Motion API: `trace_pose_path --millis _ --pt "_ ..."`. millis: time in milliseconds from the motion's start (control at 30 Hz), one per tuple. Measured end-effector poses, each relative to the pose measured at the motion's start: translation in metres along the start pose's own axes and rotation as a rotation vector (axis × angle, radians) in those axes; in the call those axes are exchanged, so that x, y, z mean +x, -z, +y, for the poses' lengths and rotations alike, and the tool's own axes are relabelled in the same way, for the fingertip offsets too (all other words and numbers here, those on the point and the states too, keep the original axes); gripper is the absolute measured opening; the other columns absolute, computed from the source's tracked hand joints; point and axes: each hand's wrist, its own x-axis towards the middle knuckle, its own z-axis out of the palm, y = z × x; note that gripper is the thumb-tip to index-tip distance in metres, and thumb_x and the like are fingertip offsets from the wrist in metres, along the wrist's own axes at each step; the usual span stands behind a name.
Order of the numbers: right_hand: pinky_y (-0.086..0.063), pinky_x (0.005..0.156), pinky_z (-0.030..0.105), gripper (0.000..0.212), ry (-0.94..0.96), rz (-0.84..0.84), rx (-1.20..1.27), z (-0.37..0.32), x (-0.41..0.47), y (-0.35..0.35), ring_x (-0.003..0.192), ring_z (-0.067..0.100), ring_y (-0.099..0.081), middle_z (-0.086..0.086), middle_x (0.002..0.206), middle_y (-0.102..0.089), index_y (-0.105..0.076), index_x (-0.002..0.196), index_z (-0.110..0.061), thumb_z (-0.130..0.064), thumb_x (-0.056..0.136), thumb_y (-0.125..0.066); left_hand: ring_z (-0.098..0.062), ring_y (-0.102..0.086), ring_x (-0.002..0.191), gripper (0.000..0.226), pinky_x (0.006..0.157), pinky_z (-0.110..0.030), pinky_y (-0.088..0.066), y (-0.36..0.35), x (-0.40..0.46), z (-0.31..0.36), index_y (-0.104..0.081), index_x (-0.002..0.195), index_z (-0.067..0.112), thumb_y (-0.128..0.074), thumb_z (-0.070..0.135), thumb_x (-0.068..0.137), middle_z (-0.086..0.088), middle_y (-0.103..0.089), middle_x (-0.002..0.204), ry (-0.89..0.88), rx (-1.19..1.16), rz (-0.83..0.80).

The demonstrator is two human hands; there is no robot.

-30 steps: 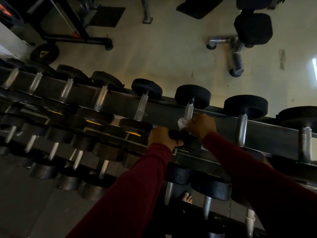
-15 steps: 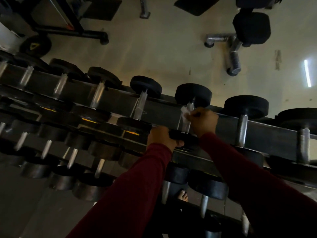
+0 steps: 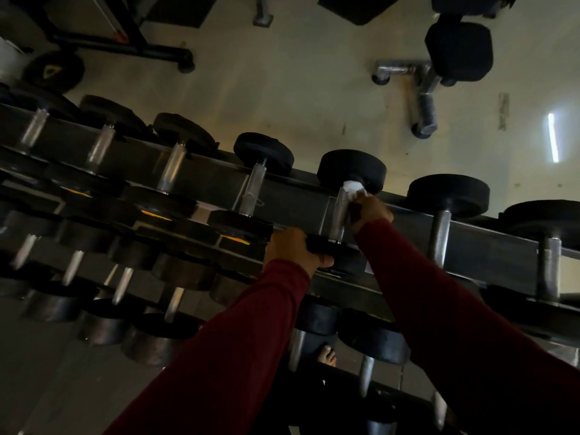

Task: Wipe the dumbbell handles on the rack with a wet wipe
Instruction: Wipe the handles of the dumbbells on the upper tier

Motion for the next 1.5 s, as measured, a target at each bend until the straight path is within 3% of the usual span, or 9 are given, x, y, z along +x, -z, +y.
trace_pose_path --millis 267,333,500,667,767,900,1067,1367,1500 --pt "-0.051 0.068 0.020 0.008 0.176 0.245 -0.070 0.000 -0.011 0.001 0.072 0.009 -0.066 -0.003 0.081 -0.072 -0.072 0.082 -0.019 -0.024 0.081 -0.078 -0.021 -0.066 0.092 0.056 0.087 -0.035 -0.056 0.001 -0.002 0.002 -0.075 0.092 0.020 -0.089 0.054 0.051 -0.003 -0.071 0.096 -0.006 0.030 0.004" --pt "-0.051 0.063 0.016 0.014 0.139 0.141 -0.167 -0.001 0.000 -0.001 0.086 0.017 -0.069 0.006 0.101 -0.072 -0.069 0.101 -0.014 -0.022 0.090 -0.068 -0.021 -0.066 0.092 0.058 0.087 -0.035 -0.056 0.001 -0.002 0.002 -0.074 0.093 0.022 -0.088 0.056 0.048 -0.002 -0.071 0.095 0.002 0.025 0.004" --pt "-0.042 0.102 0.036 0.037 0.115 0.003 -0.640 -0.020 0.002 0.004 0.122 0.034 -0.055 0.019 0.132 -0.059 -0.057 0.132 -0.006 -0.026 0.105 -0.043 -0.022 -0.067 0.090 0.055 0.085 -0.037 -0.057 0.000 -0.002 0.002 -0.074 0.089 0.020 -0.089 0.055 0.048 -0.002 -0.071 0.093 0.014 0.012 0.006" --pt "-0.052 0.075 0.030 0.025 0.158 0.215 -0.350 -0.014 -0.020 0.001 0.080 0.020 -0.067 0.003 0.089 -0.074 -0.074 0.084 -0.017 -0.041 0.085 -0.066 -0.021 -0.067 0.090 0.054 0.085 -0.036 -0.057 0.001 -0.003 0.003 -0.075 0.089 0.021 -0.090 0.053 0.049 -0.001 -0.071 0.093 0.013 0.014 0.008" --pt "-0.054 0.070 0.029 0.004 0.064 0.050 -0.079 -0.002 -0.007 0.002 0.087 0.018 -0.067 -0.003 0.083 -0.068 -0.066 0.080 -0.023 -0.024 0.084 -0.066 -0.020 -0.067 0.088 0.053 0.084 -0.036 -0.057 0.001 -0.004 0.003 -0.075 0.090 0.022 -0.089 0.053 0.049 0.000 -0.071 0.093 0.013 0.003 0.011" --pt "-0.053 0.075 0.027 0.012 0.006 -0.085 -0.105 -0.007 0.002 0.009 0.098 0.017 -0.059 -0.013 0.067 -0.068 -0.057 0.084 -0.024 -0.017 0.094 -0.054 -0.019 -0.067 0.090 0.053 0.085 -0.035 -0.056 0.003 -0.006 0.004 -0.075 0.091 0.023 -0.089 0.053 0.050 0.001 -0.071 0.094 0.007 0.013 0.021" --pt "-0.054 0.073 0.022 0.008 0.299 0.273 -0.108 -0.011 -0.035 -0.009 0.066 0.003 -0.064 -0.013 0.069 -0.066 -0.072 0.073 -0.023 -0.022 0.077 -0.078 -0.018 -0.068 0.089 0.047 0.085 -0.033 -0.057 0.003 -0.007 0.005 -0.075 0.090 0.021 -0.090 0.048 0.054 0.001 -0.072 0.092 0.008 -0.005 0.017" --pt "-0.056 0.064 0.030 0.006 0.897 0.266 -0.701 -0.006 -0.038 -0.027 0.065 0.025 -0.067 0.007 0.074 -0.073 -0.076 0.075 -0.012 -0.013 0.080 -0.072 -0.016 -0.068 0.089 0.050 0.086 -0.034 -0.057 0.002 -0.009 0.005 -0.076 0.094 0.023 -0.090 0.048 0.053 0.003 -0.073 0.092 -0.006 -0.019 0.021" --pt "-0.056 0.071 0.028 0.011 0.701 0.342 -0.460 -0.007 -0.038 -0.020 0.065 0.016 -0.067 -0.001 0.069 -0.071 -0.073 0.071 -0.015 -0.019 0.081 -0.076 -0.019 -0.068 0.089 0.047 0.086 -0.036 -0.056 0.001 -0.009 0.005 -0.075 0.093 0.023 -0.089 0.047 0.054 0.001 -0.072 0.091 0.003 -0.028 0.031"
